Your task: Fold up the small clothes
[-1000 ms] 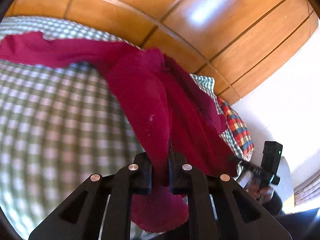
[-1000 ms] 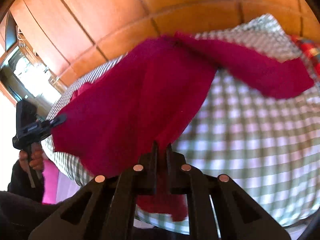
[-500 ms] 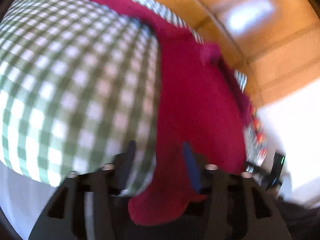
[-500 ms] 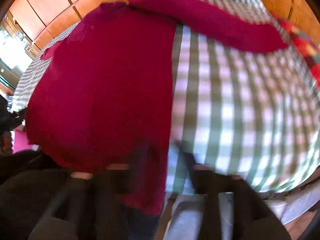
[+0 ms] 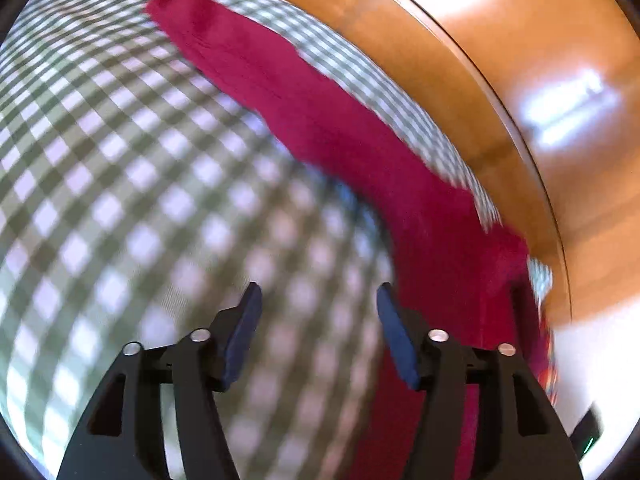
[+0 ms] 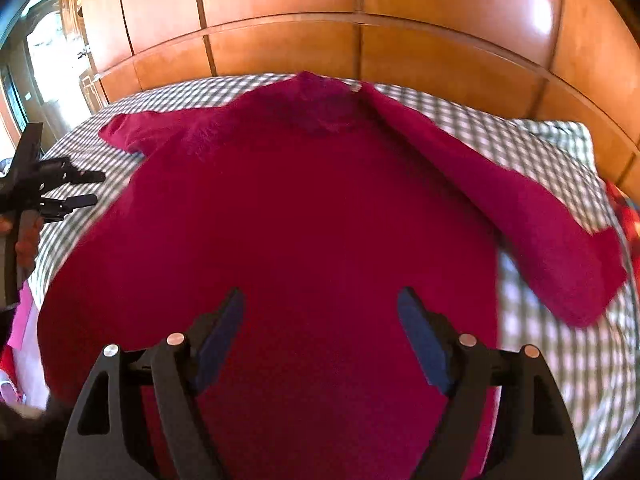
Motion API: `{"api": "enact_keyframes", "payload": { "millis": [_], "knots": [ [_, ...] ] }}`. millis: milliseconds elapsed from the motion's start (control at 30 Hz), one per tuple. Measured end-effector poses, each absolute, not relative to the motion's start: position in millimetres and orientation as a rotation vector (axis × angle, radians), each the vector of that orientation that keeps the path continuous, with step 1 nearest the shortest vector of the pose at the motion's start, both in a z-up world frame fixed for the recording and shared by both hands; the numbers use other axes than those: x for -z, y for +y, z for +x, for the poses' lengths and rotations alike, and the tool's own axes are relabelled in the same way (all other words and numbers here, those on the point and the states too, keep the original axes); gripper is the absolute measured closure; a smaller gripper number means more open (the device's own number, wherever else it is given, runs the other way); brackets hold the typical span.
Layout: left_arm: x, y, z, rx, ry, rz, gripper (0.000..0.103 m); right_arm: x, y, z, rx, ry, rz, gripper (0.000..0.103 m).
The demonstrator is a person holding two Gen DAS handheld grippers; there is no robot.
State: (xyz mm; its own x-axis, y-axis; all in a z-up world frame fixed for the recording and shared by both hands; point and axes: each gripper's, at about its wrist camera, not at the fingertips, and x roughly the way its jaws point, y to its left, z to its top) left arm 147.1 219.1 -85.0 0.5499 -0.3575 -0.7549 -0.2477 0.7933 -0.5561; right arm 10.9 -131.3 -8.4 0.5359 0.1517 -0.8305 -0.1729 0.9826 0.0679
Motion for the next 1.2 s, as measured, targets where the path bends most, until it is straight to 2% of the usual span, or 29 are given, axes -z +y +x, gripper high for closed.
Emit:
{"api": "enact_keyframes", "payload": {
  "millis": [100, 300, 567, 633, 667, 733, 767, 900, 1200],
  "knots": [
    [81.4, 252.4, 170.2, -0.065, 0.934, -0.763, 0.029, 24.8, -133.6, 21.6, -0.149, 0.964, -0.064, 0.024],
    [74.7, 326.9, 207.3, -0.333, 0.866, -0.77, 0.029, 56.6, -140.2, 33.8, -0.106, 0.967, -0.015, 0.021],
    [80.8, 387.2, 249.4, -0.425, 0.82, -0.81, 0.03, 61.4, -139.5, 41.1, -0.1, 0.969, -0.002, 0.014],
    [83.4, 387.1, 265.5, -0.416, 0.816, -0.779, 0.035, 61.2, -139.2, 40.5, -0.101, 0.971, 0.0, 0.013],
    [85.2, 386.7, 272.4, -0.417, 0.821, -0.76, 0.041, 61.9, -139.8, 40.8, -0.101, 0.972, 0.0, 0.013],
    [90.7, 382.1, 288.0, -0.412, 0.853, -0.694, 0.067, 62.8, -139.8, 39.4, -0.101, 0.974, -0.004, 0.013],
    [91.1, 377.7, 291.4, -0.406, 0.877, -0.656, 0.094, 62.9, -139.0, 38.9, -0.099, 0.974, -0.006, 0.013],
    [85.8, 374.0, 281.5, -0.438, 0.858, -0.552, 0.097, 63.0, -138.6, 39.3, -0.097, 0.975, -0.009, 0.012],
    [84.8, 417.0, 215.5, -0.658, 0.861, -0.514, 0.097, 62.9, -140.0, 39.5, -0.102, 0.973, 0.0, 0.012]
  ]
}}
